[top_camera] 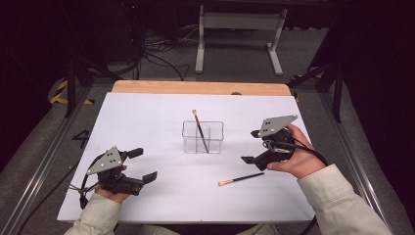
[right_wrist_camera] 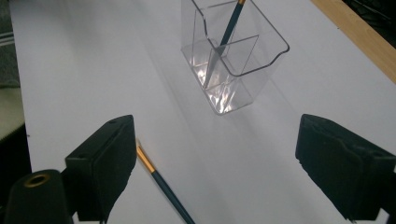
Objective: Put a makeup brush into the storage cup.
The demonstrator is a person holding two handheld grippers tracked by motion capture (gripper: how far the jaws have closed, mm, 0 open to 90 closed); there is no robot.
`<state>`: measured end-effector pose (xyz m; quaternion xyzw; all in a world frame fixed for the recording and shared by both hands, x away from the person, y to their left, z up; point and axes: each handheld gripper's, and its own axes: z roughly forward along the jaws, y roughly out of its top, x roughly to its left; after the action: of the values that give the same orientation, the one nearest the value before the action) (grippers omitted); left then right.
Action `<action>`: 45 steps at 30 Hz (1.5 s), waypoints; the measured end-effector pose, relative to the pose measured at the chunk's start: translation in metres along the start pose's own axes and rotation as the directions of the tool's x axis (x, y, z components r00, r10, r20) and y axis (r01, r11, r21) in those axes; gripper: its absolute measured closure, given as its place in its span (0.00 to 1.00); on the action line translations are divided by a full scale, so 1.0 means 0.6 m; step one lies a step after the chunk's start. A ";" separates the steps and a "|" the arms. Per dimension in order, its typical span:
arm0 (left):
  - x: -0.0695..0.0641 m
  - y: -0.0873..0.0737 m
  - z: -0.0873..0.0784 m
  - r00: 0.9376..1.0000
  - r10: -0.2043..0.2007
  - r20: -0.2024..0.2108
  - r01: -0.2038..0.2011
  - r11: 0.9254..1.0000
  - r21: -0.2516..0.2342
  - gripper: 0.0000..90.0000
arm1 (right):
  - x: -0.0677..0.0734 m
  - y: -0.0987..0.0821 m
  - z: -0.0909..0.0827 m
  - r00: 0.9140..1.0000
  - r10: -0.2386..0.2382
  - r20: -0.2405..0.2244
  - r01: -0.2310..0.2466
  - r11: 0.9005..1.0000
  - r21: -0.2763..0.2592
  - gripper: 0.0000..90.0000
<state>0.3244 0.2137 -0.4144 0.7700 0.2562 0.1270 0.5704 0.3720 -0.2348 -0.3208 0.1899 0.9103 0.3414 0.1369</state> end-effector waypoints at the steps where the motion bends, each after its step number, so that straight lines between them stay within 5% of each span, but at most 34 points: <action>1: 0.000 -0.001 -0.002 1.000 0.001 -0.003 -0.001 1.000 0.000 0.06 | 0.000 0.000 0.001 1.000 -0.006 -0.002 0.006 1.000 0.007 0.15; 11: -0.002 -0.008 -0.015 1.000 -0.014 -0.022 0.014 1.000 0.005 0.06 | 0.000 0.009 0.012 0.999 -0.043 -0.034 0.045 0.997 0.066 0.15; 21: -0.002 -0.012 -0.021 0.999 -0.022 -0.034 0.022 1.000 -0.001 0.06 | 0.005 0.009 0.044 0.988 -0.093 -0.127 0.116 0.976 0.182 0.17; 39: 0.000 -0.012 -0.020 0.999 -0.019 -0.032 0.019 1.000 0.000 0.06 | 0.009 -0.004 0.091 0.981 -0.105 -0.166 0.151 0.945 0.292 0.17; 45: 0.000 -0.012 -0.020 0.999 -0.019 -0.031 0.019 1.000 -0.001 0.06 | 0.014 -0.014 0.105 0.974 -0.113 -0.196 0.175 0.926 0.335 0.22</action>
<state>0.3168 0.2250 -0.4175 0.7653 0.2723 0.1339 0.5677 0.3863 -0.2012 -0.3736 0.1134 0.9763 0.1784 0.0458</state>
